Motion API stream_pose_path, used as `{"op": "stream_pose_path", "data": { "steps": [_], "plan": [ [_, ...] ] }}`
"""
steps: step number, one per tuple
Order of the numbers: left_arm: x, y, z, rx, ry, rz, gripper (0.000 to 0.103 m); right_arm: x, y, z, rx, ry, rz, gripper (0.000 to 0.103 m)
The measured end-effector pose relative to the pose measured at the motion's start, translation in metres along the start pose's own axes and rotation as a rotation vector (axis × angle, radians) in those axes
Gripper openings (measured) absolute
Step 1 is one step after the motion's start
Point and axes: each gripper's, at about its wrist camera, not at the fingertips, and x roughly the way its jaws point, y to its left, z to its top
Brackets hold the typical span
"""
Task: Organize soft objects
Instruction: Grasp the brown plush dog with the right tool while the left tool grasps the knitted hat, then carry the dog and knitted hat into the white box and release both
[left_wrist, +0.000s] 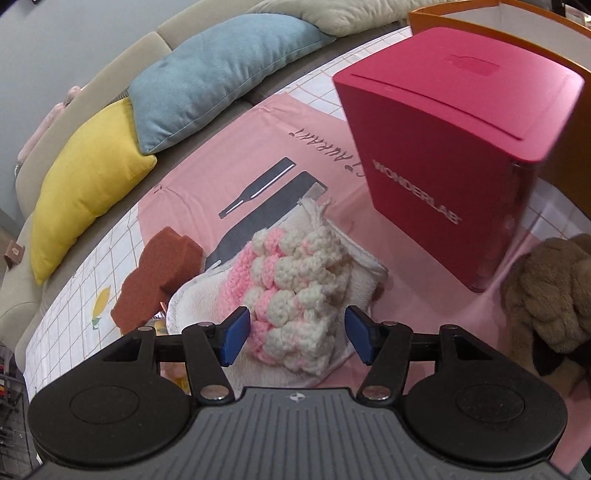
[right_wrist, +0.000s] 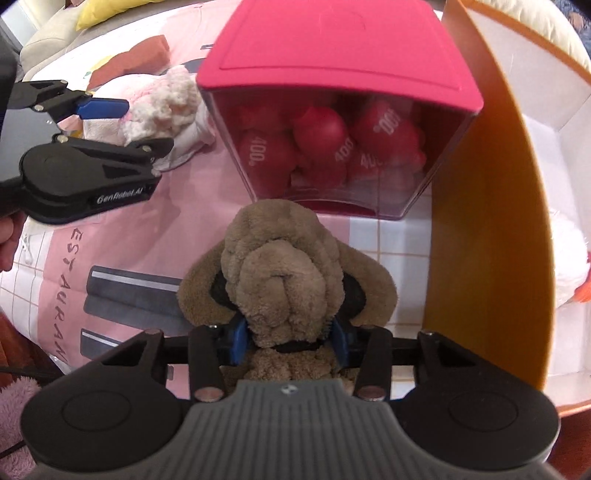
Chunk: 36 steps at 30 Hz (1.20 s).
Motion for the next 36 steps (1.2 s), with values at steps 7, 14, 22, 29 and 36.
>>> {"op": "stream_pose_path", "data": {
  "steps": [7, 14, 22, 29, 36],
  "plan": [
    [-0.002, 0.004, 0.001, -0.032, -0.013, -0.034, 0.034, 0.0, 0.002, -0.005, -0.014, -0.006, 0.008, 0.047],
    [-0.043, 0.01, 0.002, -0.104, -0.08, -0.021, 0.025, 0.001, -0.004, -0.007, -0.019, -0.021, 0.018, 0.045],
    [-0.105, 0.015, -0.008, -0.211, -0.142, -0.013, 0.025, -0.025, -0.006, -0.014, -0.012, -0.081, 0.058, 0.043],
    [-0.141, 0.011, -0.016, -0.282, -0.186, -0.03, 0.025, -0.062, -0.006, -0.017, -0.019, -0.194, 0.094, 0.043],
    [-0.172, 0.002, -0.014, -0.285, -0.248, -0.023, 0.025, -0.105, -0.019, -0.032, 0.006, -0.313, 0.167, 0.043]
  ]
}}
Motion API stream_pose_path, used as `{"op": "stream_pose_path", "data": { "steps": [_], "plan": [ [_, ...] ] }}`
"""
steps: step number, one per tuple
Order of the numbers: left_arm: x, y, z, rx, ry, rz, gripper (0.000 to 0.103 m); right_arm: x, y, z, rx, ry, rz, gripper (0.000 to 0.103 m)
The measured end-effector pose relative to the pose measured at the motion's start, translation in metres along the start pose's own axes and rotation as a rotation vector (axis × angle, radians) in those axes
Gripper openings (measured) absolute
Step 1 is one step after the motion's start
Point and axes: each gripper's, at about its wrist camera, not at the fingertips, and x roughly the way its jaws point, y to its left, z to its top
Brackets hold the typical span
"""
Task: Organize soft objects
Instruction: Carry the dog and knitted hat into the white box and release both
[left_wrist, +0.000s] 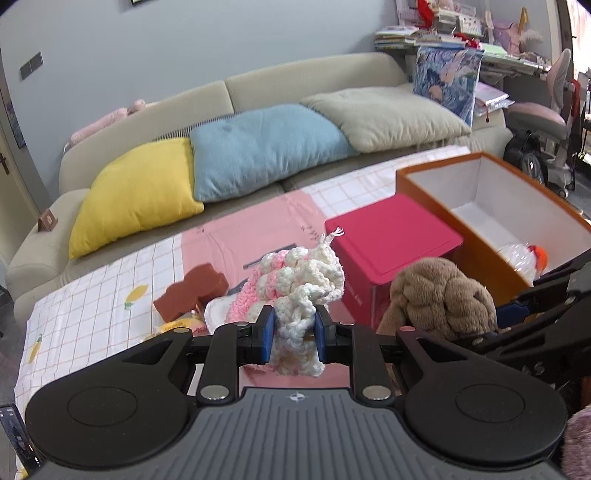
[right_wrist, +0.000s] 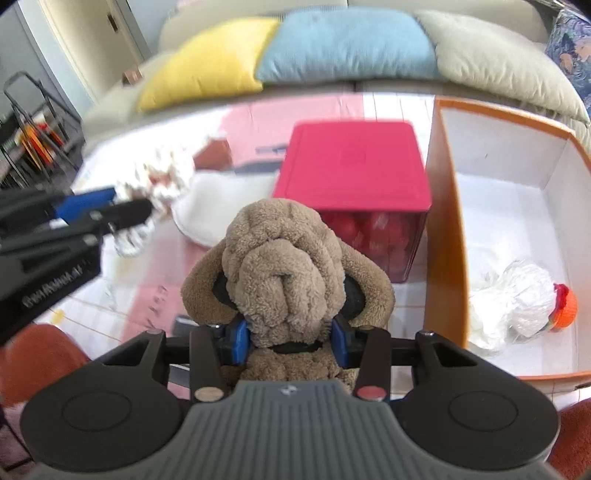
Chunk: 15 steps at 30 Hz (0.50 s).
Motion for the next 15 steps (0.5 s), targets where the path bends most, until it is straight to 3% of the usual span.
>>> {"op": "stream_pose_path", "data": {
  "steps": [7, 15],
  "plan": [
    [-0.021, -0.031, 0.021, 0.078, -0.096, -0.043, 0.025, -0.049, -0.031, -0.005, 0.083, -0.125, -0.011, 0.043],
    [-0.026, -0.097, 0.052, 0.264, -0.184, -0.167, 0.025, -0.092, -0.098, -0.009, 0.19, -0.22, -0.14, 0.043]
  ]
}}
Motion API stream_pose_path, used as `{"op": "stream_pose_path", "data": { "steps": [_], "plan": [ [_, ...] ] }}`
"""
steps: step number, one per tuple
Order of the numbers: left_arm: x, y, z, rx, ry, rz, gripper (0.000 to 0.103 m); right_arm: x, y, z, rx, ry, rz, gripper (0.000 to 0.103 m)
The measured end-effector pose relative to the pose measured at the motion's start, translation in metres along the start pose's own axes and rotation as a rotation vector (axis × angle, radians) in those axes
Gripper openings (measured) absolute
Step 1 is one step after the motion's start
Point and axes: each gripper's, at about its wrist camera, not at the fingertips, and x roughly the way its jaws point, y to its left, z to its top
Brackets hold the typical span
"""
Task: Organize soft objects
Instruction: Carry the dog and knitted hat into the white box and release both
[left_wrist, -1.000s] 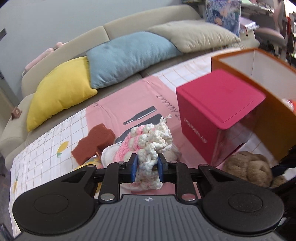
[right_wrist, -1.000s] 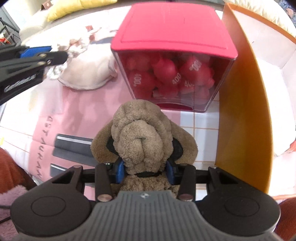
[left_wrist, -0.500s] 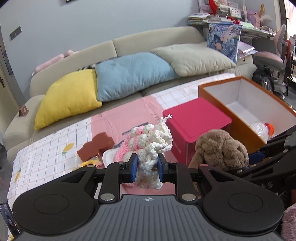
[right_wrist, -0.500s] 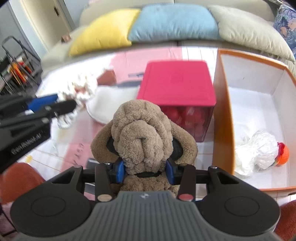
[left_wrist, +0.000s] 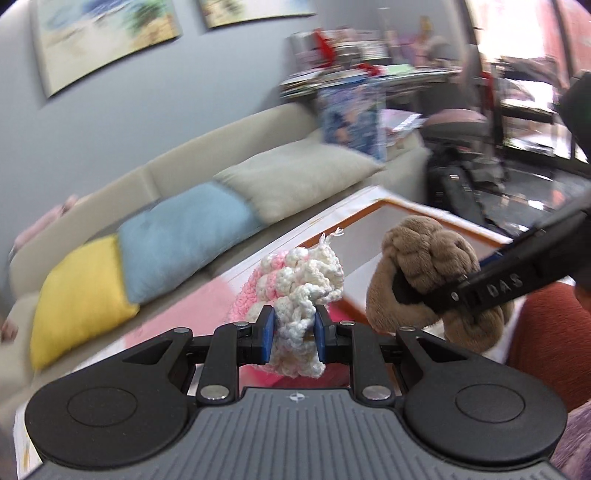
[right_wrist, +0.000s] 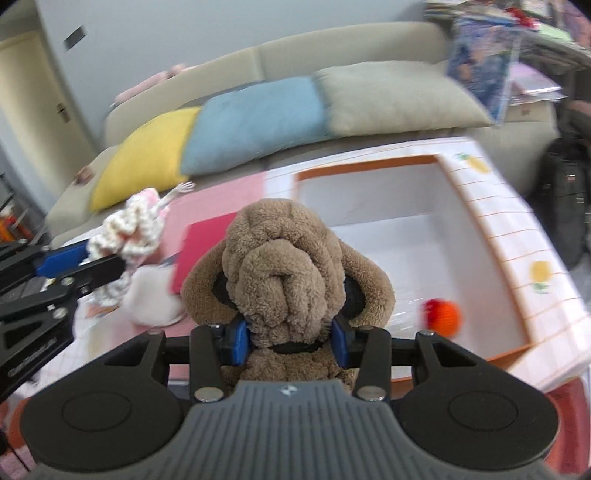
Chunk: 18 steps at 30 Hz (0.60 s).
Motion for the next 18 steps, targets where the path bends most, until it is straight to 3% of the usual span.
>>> {"op": "stream_pose_path", "data": {
  "steps": [5, 11, 18],
  "plan": [
    [0.031, -0.031, 0.026, 0.118, -0.013, -0.072, 0.025, 0.003, -0.039, 0.012, 0.009, -0.006, -0.099, 0.043],
    [0.079, -0.065, 0.041, 0.267, 0.034, -0.141, 0.025, 0.025, -0.073, 0.027, -0.015, 0.023, -0.194, 0.044],
    [0.131, -0.09, 0.037, 0.433, 0.122, -0.187, 0.025, 0.066, -0.094, 0.042, -0.06, 0.061, -0.212, 0.044]
  ]
}}
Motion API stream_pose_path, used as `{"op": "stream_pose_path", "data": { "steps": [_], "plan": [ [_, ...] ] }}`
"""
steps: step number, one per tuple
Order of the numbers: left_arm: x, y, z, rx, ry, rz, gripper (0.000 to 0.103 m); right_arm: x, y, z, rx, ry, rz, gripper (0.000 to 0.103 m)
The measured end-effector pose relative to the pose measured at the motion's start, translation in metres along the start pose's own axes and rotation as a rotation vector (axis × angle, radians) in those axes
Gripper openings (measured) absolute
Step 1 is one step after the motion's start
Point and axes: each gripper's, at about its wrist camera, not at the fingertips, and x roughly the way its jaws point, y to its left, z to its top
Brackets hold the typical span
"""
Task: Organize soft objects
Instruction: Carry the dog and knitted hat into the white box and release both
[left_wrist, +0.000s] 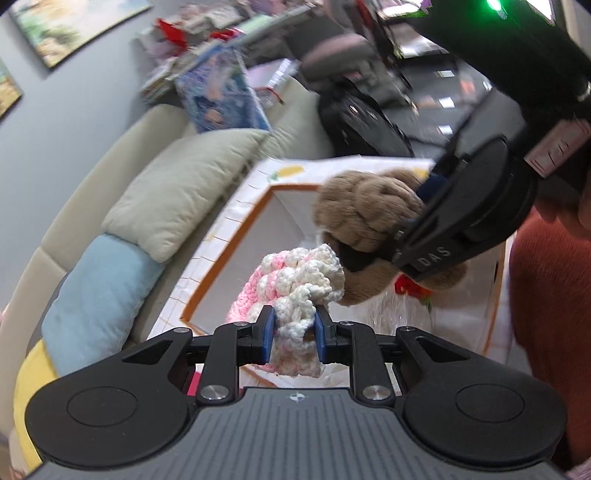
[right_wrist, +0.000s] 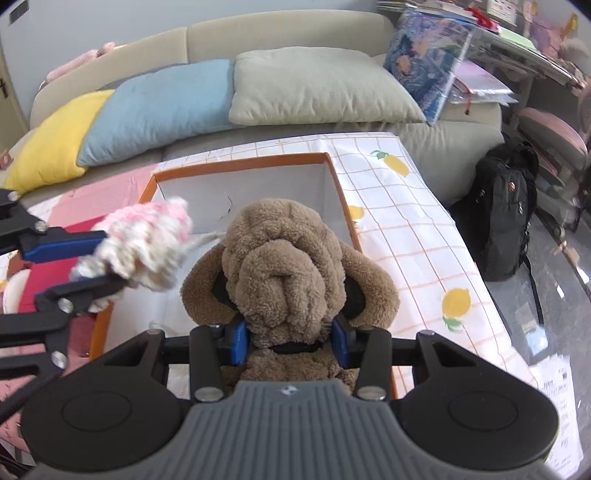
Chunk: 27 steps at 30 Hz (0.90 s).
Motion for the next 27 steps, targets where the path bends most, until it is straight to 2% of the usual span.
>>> {"op": "stream_pose_path", "data": {
  "steps": [7, 13, 18, 22, 25, 27],
  "plan": [
    [0.042, 0.001, 0.002, 0.064, 0.083, -0.021, 0.025, 0.029, 0.012, 0.007, -0.14, 0.018, -0.008, 0.044],
    [0.067, 0.004, -0.002, 0.049, 0.148, -0.03, 0.027, 0.059, 0.011, 0.016, -0.214, 0.07, 0.009, 0.045],
    [0.074, 0.001, -0.004, 0.064, 0.159, -0.015, 0.029, 0.073, 0.014, 0.017, -0.253, 0.098, 0.003, 0.051],
    [0.07, 0.0, -0.005, 0.077, 0.155, -0.014, 0.038, 0.069, 0.015, 0.018, -0.276, 0.07, -0.005, 0.058],
    [0.061, 0.004, -0.007, 0.061, 0.13, -0.025, 0.055, 0.062, 0.012, 0.021, -0.262, 0.05, -0.009, 0.064],
    [0.053, 0.006, -0.009, 0.05, 0.106, -0.02, 0.056, 0.057, 0.01, 0.022, -0.248, 0.045, -0.012, 0.064]
  ]
}}
